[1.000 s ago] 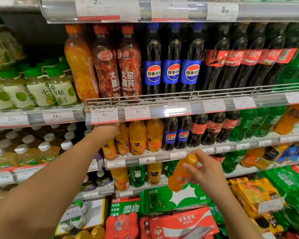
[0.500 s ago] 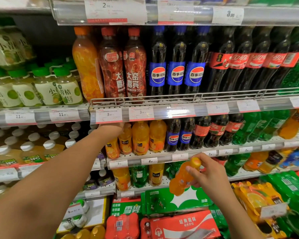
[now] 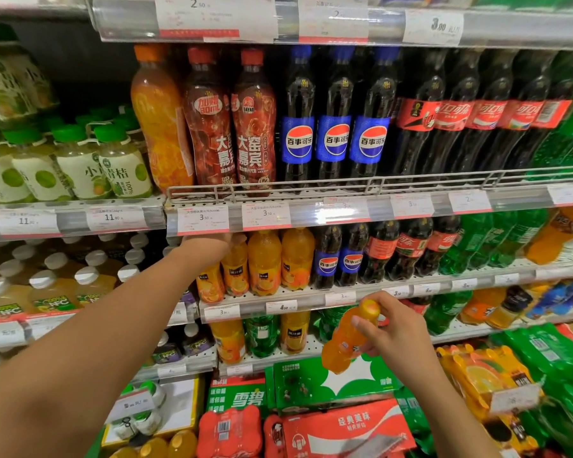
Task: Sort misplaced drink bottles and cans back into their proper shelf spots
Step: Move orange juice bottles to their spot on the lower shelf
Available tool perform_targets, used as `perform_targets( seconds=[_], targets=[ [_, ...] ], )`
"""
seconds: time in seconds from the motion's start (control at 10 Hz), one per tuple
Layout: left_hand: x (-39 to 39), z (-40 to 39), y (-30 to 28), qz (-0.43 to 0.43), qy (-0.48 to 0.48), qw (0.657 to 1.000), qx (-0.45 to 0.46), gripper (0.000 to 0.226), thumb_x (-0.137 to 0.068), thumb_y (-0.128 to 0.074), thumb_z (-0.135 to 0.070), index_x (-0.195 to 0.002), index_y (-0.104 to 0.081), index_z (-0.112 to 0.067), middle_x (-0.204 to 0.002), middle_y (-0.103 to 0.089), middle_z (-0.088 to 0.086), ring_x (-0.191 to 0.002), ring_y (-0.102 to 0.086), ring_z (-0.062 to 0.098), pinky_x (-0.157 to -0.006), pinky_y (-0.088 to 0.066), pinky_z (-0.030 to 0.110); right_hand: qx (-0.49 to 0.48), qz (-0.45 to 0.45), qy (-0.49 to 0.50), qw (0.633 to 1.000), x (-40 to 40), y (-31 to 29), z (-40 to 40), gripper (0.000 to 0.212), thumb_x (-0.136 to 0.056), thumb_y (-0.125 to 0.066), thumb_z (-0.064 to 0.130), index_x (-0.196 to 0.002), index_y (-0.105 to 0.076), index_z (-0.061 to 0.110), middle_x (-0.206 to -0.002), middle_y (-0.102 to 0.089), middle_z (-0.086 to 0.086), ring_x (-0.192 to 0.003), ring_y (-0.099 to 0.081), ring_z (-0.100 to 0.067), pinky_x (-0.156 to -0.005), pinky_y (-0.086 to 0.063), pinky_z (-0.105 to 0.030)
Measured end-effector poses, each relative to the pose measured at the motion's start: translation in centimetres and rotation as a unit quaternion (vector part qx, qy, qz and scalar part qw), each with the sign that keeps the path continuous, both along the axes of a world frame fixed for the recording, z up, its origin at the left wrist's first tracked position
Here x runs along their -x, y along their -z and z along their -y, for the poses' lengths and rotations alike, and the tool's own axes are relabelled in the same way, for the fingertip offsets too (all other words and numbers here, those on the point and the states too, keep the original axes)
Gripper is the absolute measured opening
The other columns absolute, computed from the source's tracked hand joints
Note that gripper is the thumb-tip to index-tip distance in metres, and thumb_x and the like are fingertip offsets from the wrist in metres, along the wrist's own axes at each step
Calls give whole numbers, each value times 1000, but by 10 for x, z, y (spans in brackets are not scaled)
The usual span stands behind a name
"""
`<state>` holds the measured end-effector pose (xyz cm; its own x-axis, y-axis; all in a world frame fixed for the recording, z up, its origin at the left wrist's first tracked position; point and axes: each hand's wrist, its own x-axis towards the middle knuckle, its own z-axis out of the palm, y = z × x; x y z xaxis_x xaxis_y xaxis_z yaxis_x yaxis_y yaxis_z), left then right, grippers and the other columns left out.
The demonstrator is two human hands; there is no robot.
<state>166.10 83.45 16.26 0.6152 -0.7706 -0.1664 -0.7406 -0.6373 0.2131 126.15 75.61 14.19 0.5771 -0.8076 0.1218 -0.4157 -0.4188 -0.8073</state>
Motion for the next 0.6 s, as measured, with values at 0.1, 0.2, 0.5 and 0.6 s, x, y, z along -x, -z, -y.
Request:
perform_targets(
  seconds=[0.1,0.2,0.5,0.6],
  targets=[
    [59,-12,-40,172,59,983,-12,37,-101,-49,-43,-125,-54,-15,-120,-62,11,-119,-57,36,-94,-49,43,-5,0,-4,1000,0,-3,1,18,-93,-77,25,-99,-62,20,-82,-71,-3,-54,-73,-16,-57,-63,-41],
    [77,-13,-36,198,69,977,31,26,-98,-50,-31,-115,-55,-13,-88,-58,4,-87,-63,31,-67,-55,38,-8,4,-6,1000,3,-6,2,17,-92,-78,26,-99,-62,22,-85,-71,-4,-55,-74,-16,-54,-62,-37],
    [154,-11,-33,256,219,941,14,44,-96,-52,-42,-137,-53,-26,-139,-53,-2,-122,-52,22,-93,-45,41,0,32,-40,999,37,-11,10,17,-91,-79,26,-96,-63,27,-82,-67,-4,-56,-73,-20,-54,-61,-45],
    [184,-1,-39,246,229,941,27,45,-97,-51,-43,-140,-51,-29,-141,-53,-4,-125,-51,20,-99,-44,40,3,36,-54,998,58,-13,14,17,-93,-78,28,-97,-62,26,-84,-68,-6,-54,-73,-21,-56,-61,-46]
  ],
)
